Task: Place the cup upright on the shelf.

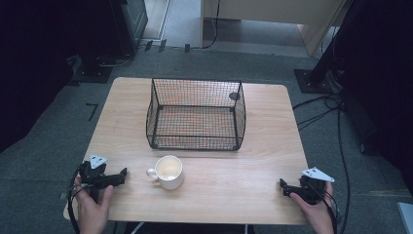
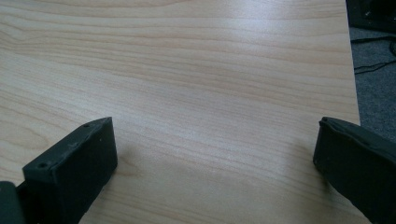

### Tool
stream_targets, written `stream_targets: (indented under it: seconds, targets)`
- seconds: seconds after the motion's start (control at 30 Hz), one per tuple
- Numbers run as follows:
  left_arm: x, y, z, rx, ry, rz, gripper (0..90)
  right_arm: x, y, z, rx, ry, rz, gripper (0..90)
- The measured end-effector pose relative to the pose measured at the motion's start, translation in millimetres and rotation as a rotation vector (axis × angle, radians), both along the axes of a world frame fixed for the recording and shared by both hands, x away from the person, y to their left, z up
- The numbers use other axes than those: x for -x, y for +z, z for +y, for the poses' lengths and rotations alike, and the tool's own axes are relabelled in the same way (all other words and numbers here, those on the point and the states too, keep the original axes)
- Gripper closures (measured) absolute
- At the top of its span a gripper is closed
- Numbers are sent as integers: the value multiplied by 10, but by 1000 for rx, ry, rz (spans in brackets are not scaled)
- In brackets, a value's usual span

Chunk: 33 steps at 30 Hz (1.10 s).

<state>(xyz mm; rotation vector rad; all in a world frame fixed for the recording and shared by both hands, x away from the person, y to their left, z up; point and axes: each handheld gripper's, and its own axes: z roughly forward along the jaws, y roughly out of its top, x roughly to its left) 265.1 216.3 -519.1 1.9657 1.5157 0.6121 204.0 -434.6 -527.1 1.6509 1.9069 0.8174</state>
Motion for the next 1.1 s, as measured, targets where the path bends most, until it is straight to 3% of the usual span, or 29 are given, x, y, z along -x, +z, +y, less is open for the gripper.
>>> stream_targets:
  seconds: [0.27,0.33,0.5,0.77,1.1]
  targets:
    - [0,0,0,0,0,0,0,10,34,20,-1,-30,18,0]
    - [1,-1,-1,0,1,0,0,22,93,33,-25,-13,-5,0]
    - [0,0,0,0,0,0,0,4,192,110,-26,-2,-30,0]
    - [0,0,0,0,0,0,0,-83,409,418,-36,40,-81,0]
    - [0,-2,-1,2,1,-2,0,-164,492,859,-46,142,-88,0]
